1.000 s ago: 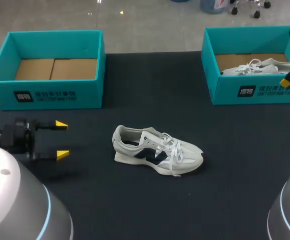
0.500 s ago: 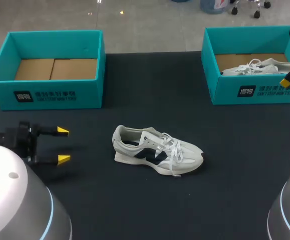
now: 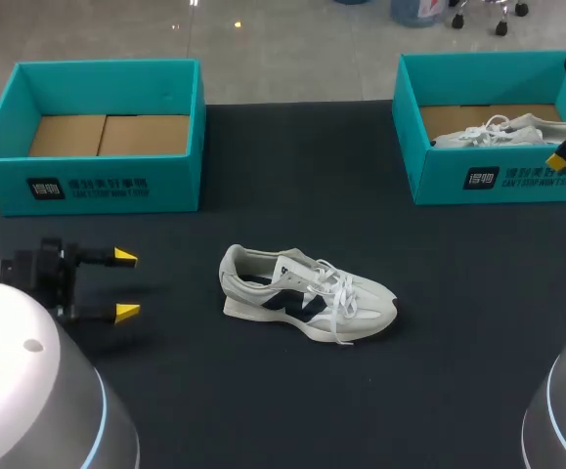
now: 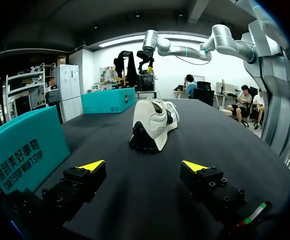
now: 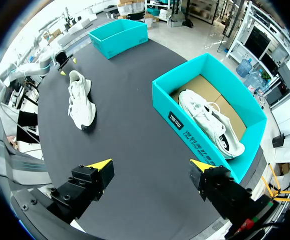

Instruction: Take the shoe out of the shoebox, open the shoe tongue, remove and reinsert the insole, then place the shoe into the shoebox

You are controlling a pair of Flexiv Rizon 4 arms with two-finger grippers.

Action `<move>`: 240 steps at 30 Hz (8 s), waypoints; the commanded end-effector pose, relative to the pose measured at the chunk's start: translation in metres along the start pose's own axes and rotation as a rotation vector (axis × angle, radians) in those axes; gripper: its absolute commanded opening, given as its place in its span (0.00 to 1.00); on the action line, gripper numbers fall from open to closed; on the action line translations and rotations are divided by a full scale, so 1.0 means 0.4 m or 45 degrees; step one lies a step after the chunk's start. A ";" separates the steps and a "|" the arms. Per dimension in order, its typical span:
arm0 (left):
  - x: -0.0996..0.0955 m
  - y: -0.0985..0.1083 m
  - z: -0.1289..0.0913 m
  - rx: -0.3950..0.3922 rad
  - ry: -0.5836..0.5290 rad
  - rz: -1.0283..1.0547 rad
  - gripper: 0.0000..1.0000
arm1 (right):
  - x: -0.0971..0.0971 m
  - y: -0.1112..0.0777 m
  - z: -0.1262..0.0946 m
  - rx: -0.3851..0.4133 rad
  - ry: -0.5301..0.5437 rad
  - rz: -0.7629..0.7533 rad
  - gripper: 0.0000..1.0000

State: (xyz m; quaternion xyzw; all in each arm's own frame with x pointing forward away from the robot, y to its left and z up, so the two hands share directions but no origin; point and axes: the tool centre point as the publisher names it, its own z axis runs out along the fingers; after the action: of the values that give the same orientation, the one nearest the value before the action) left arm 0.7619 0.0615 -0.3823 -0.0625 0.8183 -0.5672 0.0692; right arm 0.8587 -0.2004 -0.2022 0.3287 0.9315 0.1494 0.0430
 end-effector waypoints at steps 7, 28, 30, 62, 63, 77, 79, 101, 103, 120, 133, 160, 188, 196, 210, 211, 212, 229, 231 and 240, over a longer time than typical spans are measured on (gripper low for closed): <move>0.002 -0.001 0.000 -0.002 -0.003 0.000 1.00 | -0.002 0.001 0.001 0.001 0.001 0.000 1.00; -0.069 -0.013 0.155 -0.071 0.294 0.107 1.00 | -0.002 0.001 0.001 0.001 0.001 0.000 1.00; -0.071 -0.016 0.171 -0.075 0.331 0.110 1.00 | -0.002 0.001 0.001 0.001 0.001 0.000 1.00; -0.041 -0.056 0.371 -0.044 0.560 0.140 1.00 | -0.002 0.001 0.001 0.001 0.001 0.000 1.00; -0.039 -0.056 0.373 -0.043 0.568 0.139 1.00 | -0.002 0.001 0.001 0.001 0.001 0.000 1.00; 0.002 -0.057 0.391 -0.046 0.593 0.131 1.00 | -0.002 0.001 0.001 0.001 0.001 0.000 1.00; 0.007 -0.059 0.391 -0.043 0.580 0.133 1.00 | -0.002 0.001 0.001 0.001 0.001 0.000 1.00; 0.034 -0.069 0.443 -0.003 0.552 0.122 1.00 | -0.002 0.001 0.001 0.001 0.001 0.000 1.00; 0.033 -0.070 0.448 -0.001 0.555 0.122 1.00 | -0.002 0.001 0.001 0.001 0.001 0.000 1.00; 0.036 -0.054 0.481 -0.014 0.565 0.110 0.49 | -0.002 0.001 0.001 0.001 0.001 0.000 1.00; 0.042 -0.067 0.450 0.033 0.445 0.112 0.00 | -0.002 0.001 0.001 0.001 0.001 0.000 1.00; 0.011 -0.023 0.378 0.085 0.193 0.002 0.00 | -0.002 0.001 0.001 0.001 0.001 0.000 1.00; 0.005 -0.014 0.383 0.064 0.225 -0.006 0.00 | -0.002 0.001 0.001 0.001 0.001 0.000 1.00; 0.005 -0.014 0.383 0.064 0.225 -0.006 0.00 | 0.059 0.109 -0.026 0.145 -0.148 0.099 1.00; 0.005 -0.014 0.383 0.064 0.225 -0.006 0.00 | 0.208 0.233 -0.033 0.335 -0.168 0.330 1.00; 0.005 -0.014 0.383 0.064 0.225 -0.006 0.00 | 0.208 0.233 -0.033 0.335 -0.168 0.330 1.00; 0.005 -0.014 0.383 0.064 0.225 -0.006 0.00 | 0.208 0.233 -0.033 0.335 -0.168 0.330 1.00; 0.005 -0.014 0.383 0.064 0.225 -0.006 0.00 | 0.235 0.265 -0.026 0.278 -0.301 0.587 1.00; 0.005 -0.014 0.383 0.064 0.225 -0.006 0.00 | 0.267 0.287 -0.018 0.275 -0.410 0.627 1.00; 0.005 -0.014 0.383 0.064 0.225 -0.006 0.00 | 0.413 0.376 0.024 0.290 -0.540 0.736 1.00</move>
State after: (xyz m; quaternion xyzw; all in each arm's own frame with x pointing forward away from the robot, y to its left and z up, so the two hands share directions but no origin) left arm 0.7877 -0.0807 -0.4272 -0.0118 0.8064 -0.5912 -0.0048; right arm 0.8267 -0.0118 -0.1609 0.5970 0.7929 0.0114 0.1214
